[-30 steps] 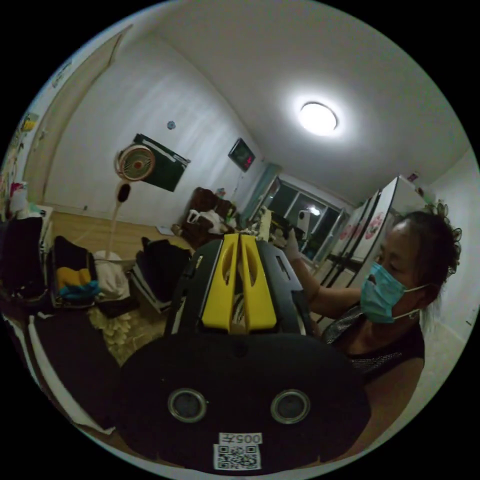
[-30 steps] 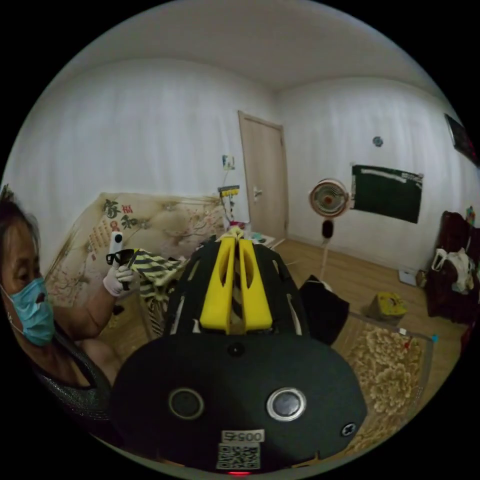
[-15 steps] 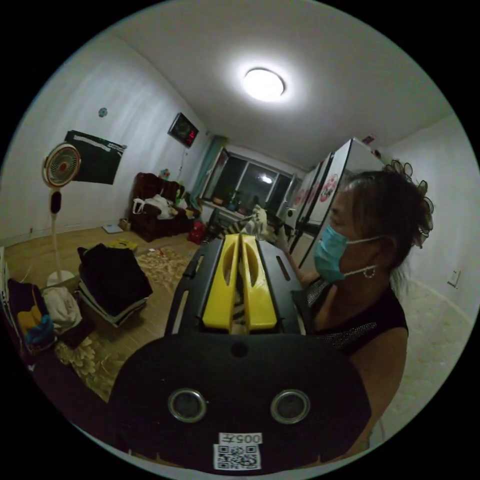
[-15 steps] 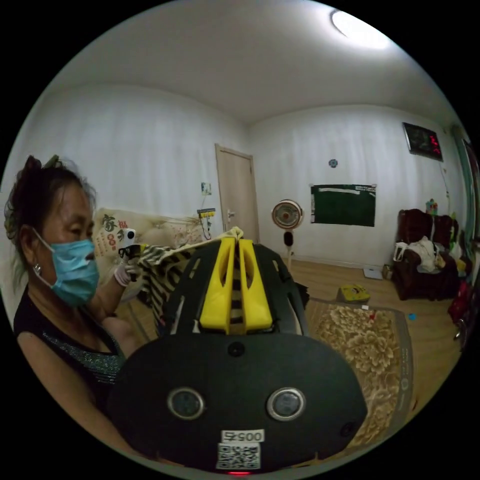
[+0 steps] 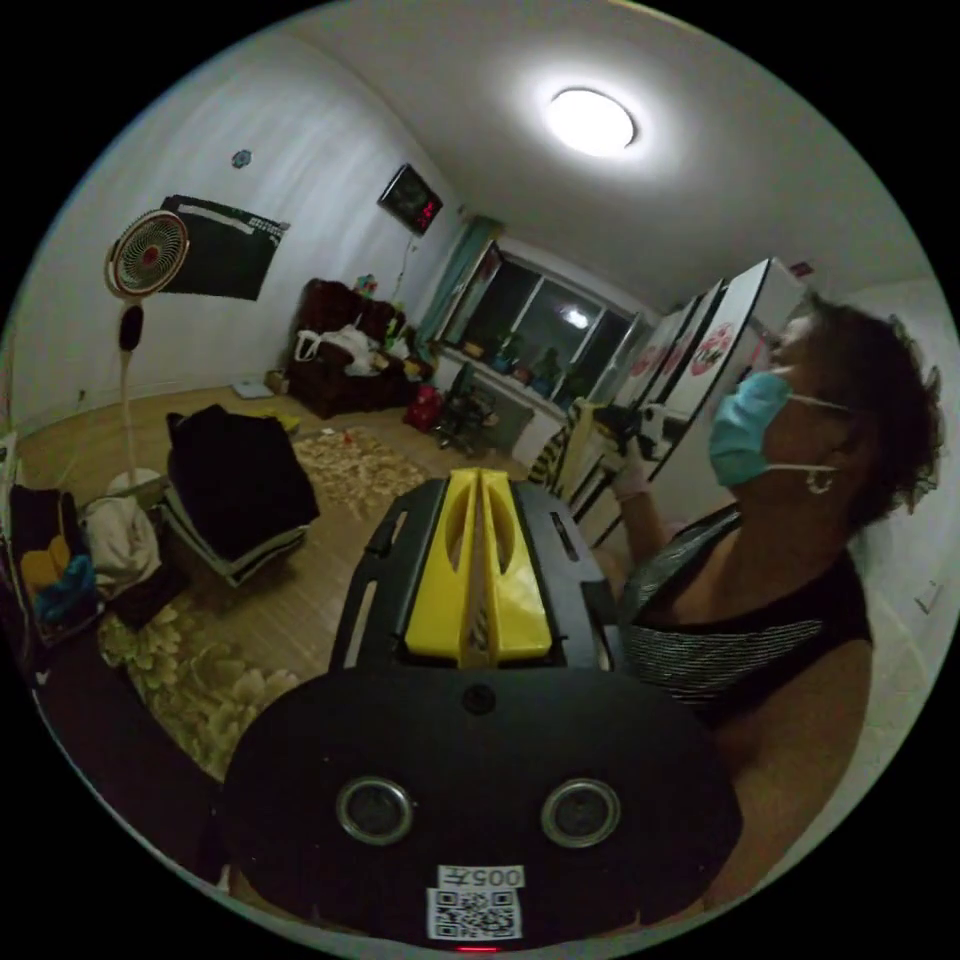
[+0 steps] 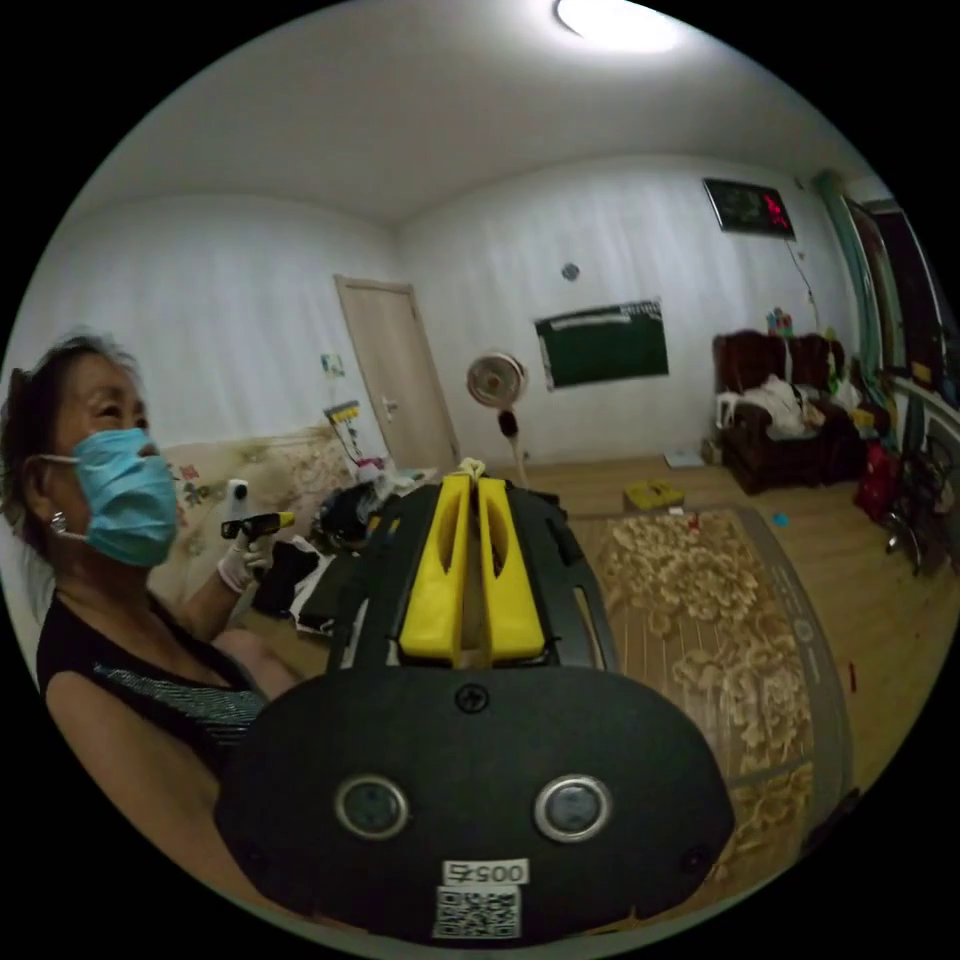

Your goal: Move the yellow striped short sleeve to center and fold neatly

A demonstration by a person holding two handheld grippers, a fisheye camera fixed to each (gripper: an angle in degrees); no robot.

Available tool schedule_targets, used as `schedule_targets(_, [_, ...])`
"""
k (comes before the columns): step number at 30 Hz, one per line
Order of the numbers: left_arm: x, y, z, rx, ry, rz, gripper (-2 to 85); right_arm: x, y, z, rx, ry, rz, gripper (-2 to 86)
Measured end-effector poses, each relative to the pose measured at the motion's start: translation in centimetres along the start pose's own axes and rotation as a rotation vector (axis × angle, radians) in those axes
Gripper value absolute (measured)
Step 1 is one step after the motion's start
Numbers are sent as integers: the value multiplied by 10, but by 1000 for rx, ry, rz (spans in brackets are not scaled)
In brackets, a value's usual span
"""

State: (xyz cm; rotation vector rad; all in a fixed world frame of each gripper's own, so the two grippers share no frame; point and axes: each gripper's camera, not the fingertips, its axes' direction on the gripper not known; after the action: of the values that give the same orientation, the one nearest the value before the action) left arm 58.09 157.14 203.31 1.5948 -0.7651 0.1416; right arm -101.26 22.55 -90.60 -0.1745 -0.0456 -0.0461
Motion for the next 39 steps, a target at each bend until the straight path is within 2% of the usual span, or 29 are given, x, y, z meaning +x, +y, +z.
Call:
schedule_targets(3, [12,-32,70,-105,-135,85,3,14,-2,-2,-58,86,-10,-17])
schedule_targets(8, [23,-84,182,-202,-22,156,53,26,-20,-7,-73,252,-115,-17])
schedule_targets(11, [38,-117,239,-251,-47,223,88,33,-35,-10,-67,370,-175,-16])
schedule_targets(16, [72,-154,311,-334,-66,327,142,48,-51,-17,-40,354,-178,-16])
schedule_targets(20, [104,-175,364,-375,-271,463,162,61,-55,-23,-35,294,-175,-16])
schedule_targets(24, [109,-205,405,-341,-375,435,169,73,-58,-29,-42,253,-182,-16])
schedule_targets(34, [123,-273,509,-300,-444,348,152,139,-57,-51,-70,215,-97,-16])
schedule_targets(36, [121,-281,522,-287,-412,246,108,155,-57,-56,-68,183,-65,-16])
schedule_targets(39, [121,-296,534,-315,-406,216,20,182,-56,-65,-54,131,-18,-16])
